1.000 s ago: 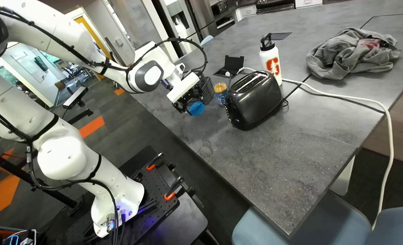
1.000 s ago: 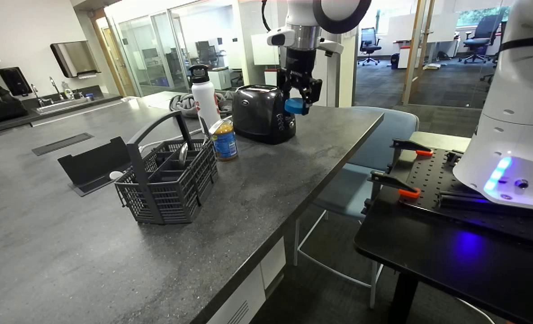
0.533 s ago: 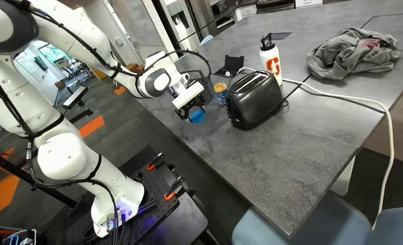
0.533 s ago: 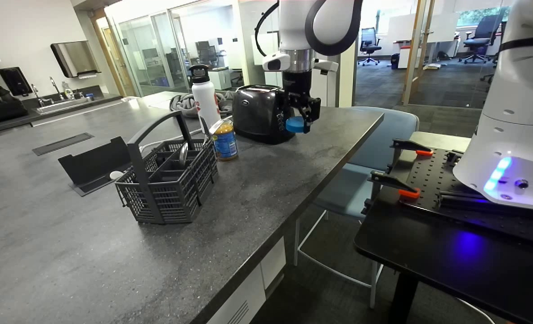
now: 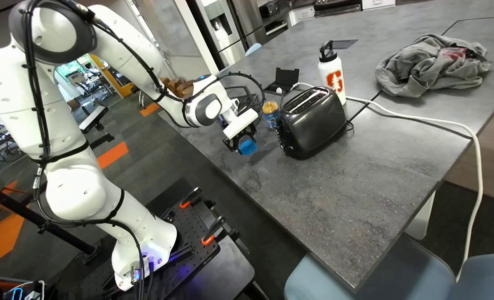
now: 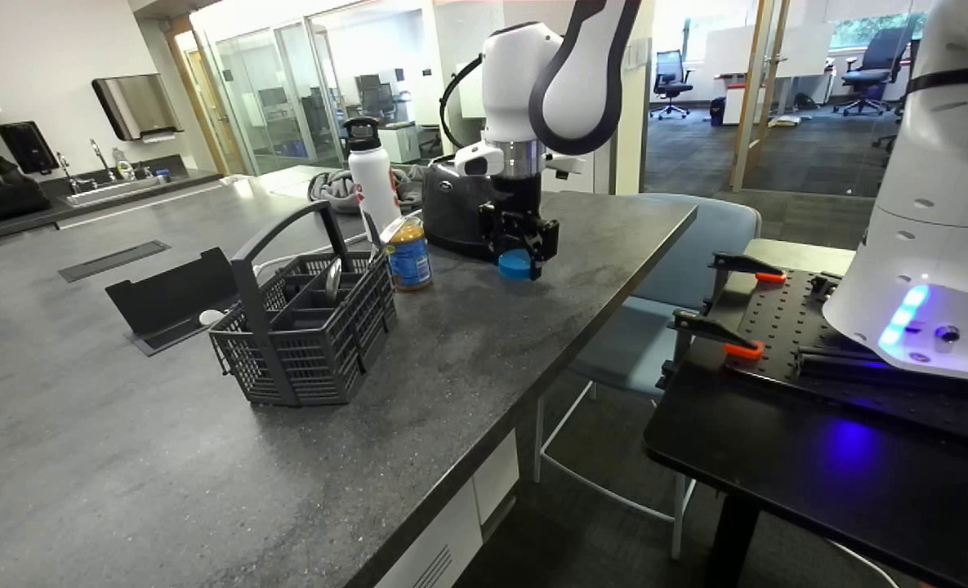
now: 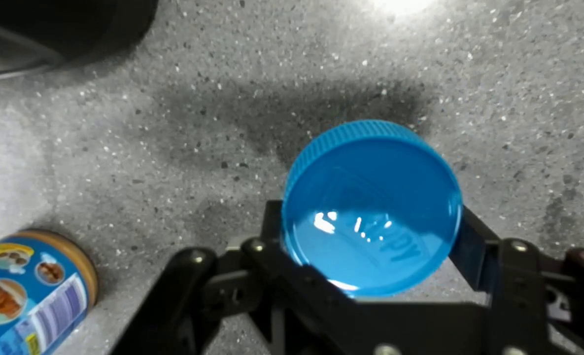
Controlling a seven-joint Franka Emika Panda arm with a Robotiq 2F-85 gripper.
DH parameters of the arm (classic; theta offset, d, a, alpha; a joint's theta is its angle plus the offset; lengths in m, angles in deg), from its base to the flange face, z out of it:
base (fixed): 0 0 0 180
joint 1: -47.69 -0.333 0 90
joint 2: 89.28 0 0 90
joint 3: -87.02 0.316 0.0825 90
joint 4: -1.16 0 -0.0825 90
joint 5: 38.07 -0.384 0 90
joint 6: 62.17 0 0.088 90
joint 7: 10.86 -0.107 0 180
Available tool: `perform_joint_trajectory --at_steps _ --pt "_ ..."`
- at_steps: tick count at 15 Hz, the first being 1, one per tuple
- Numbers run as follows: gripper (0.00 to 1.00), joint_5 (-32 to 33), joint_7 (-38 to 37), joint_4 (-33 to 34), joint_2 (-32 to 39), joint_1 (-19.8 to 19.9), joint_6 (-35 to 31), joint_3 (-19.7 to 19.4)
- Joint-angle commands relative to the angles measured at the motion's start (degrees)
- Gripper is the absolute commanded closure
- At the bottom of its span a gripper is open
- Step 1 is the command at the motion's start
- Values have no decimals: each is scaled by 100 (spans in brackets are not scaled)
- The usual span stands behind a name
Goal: Take the lid off the bottle and put it on the counter
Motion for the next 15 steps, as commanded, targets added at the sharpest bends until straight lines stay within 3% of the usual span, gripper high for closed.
perform_joint_trajectory --at_steps 1,7,9,11,15 --pt "45 355 -24 364 563 92 -441 101" --pt "45 739 -41 593 937 72 -640 114" --pt "5 773 -21 610 950 90 -608 173" --pt "0 724 30 557 851 175 -569 334" --pt "0 642 -9 378 312 232 -444 598"
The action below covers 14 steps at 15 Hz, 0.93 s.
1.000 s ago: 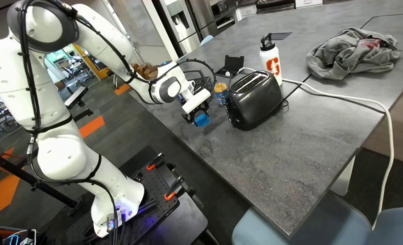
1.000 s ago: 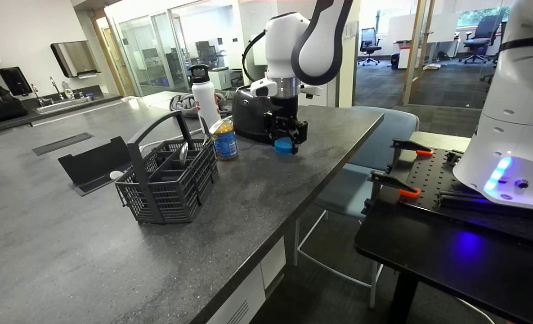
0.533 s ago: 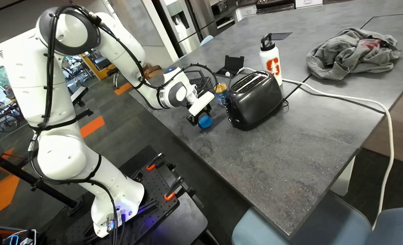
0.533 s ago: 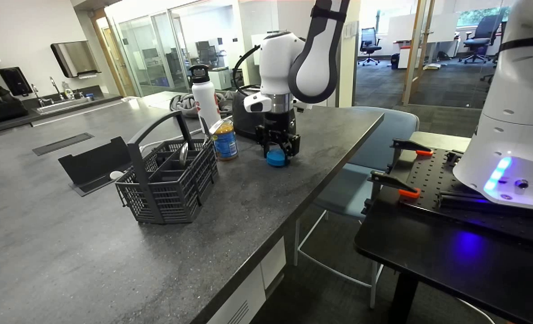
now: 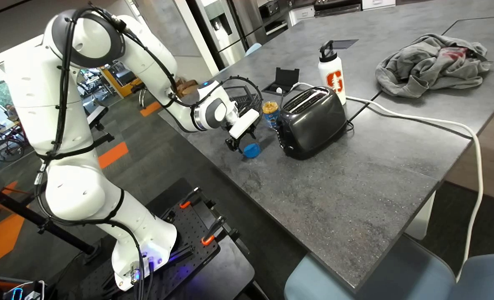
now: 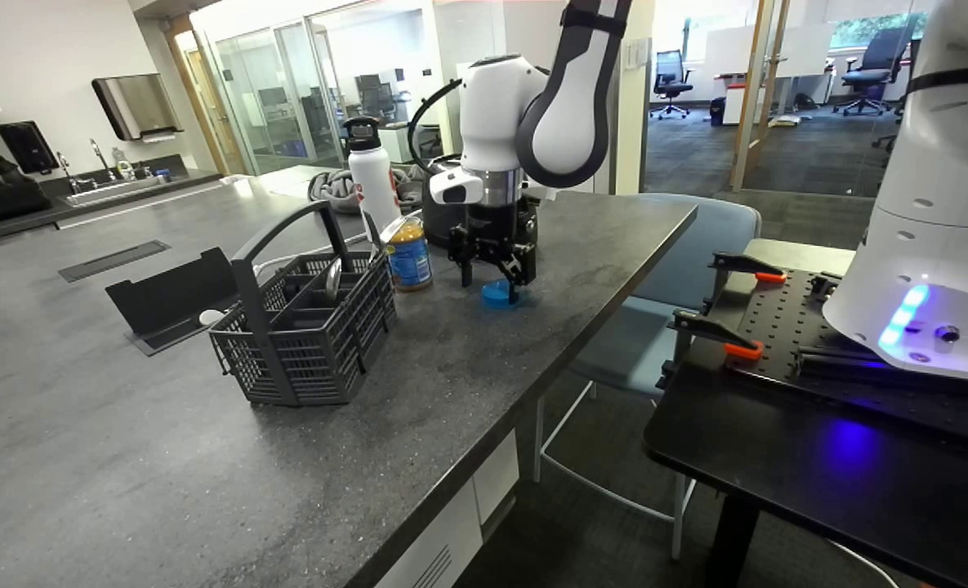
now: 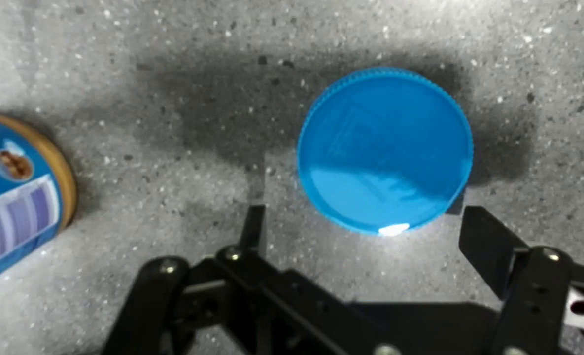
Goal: Take the lid off the bottle and put it on the counter
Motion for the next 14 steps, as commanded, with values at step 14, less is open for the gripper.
perform_joint_trajectory --at_steps 14 --pt "0 -762 -187 -197 -3121 -200 2314 206"
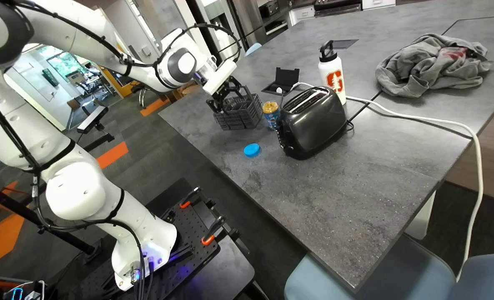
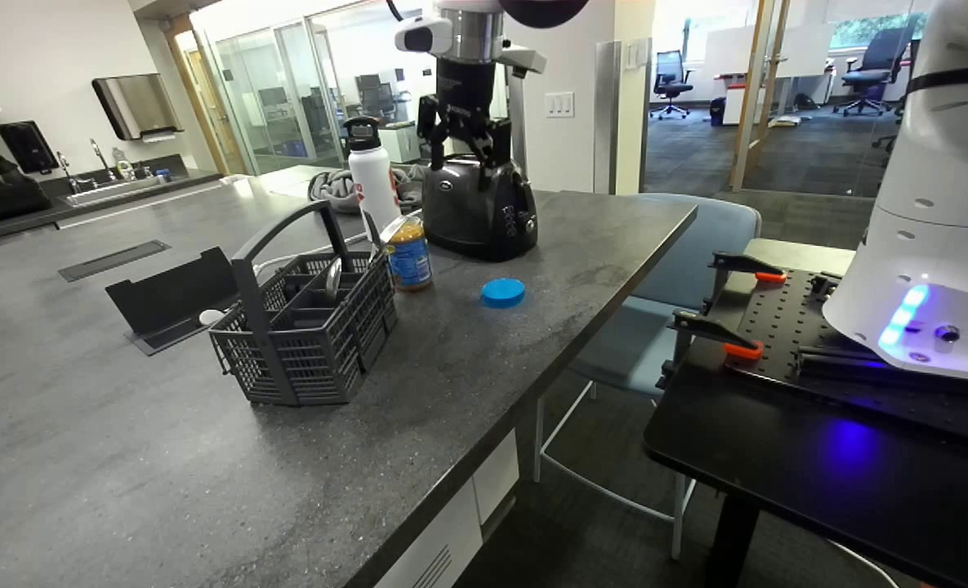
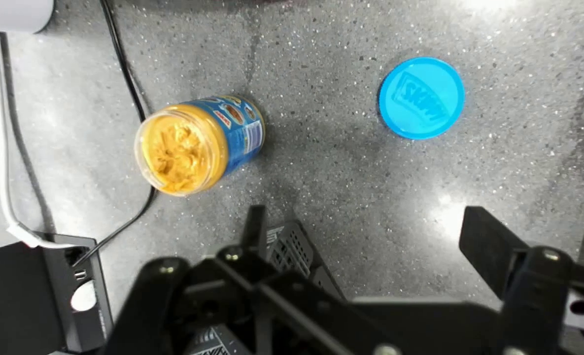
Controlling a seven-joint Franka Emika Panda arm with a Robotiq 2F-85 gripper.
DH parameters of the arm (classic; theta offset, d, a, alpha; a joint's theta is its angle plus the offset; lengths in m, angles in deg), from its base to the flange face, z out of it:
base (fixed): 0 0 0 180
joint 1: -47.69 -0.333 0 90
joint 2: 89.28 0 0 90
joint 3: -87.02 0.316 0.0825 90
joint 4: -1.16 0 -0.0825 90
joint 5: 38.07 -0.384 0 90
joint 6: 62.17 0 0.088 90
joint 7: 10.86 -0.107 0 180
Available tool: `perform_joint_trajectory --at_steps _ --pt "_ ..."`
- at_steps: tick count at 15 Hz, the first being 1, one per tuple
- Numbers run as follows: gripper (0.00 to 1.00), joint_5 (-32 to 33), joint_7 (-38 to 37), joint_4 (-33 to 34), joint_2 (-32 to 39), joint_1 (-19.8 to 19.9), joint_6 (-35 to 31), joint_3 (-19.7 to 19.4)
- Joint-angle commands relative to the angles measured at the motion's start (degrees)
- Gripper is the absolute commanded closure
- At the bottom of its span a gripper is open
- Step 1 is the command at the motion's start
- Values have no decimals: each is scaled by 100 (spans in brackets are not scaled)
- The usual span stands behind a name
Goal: Take the lid off the bottle and put it on the counter
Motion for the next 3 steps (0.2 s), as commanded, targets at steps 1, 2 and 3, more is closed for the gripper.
perform_joint_trajectory --at_steps 1,2,3 --pt "0 -75 -107 -27 -633 -138 707 -138" --pt "0 -87 -78 -23 -753 -149 832 -170" --pt "0 -81 -82 -16 -840 -160 927 -203"
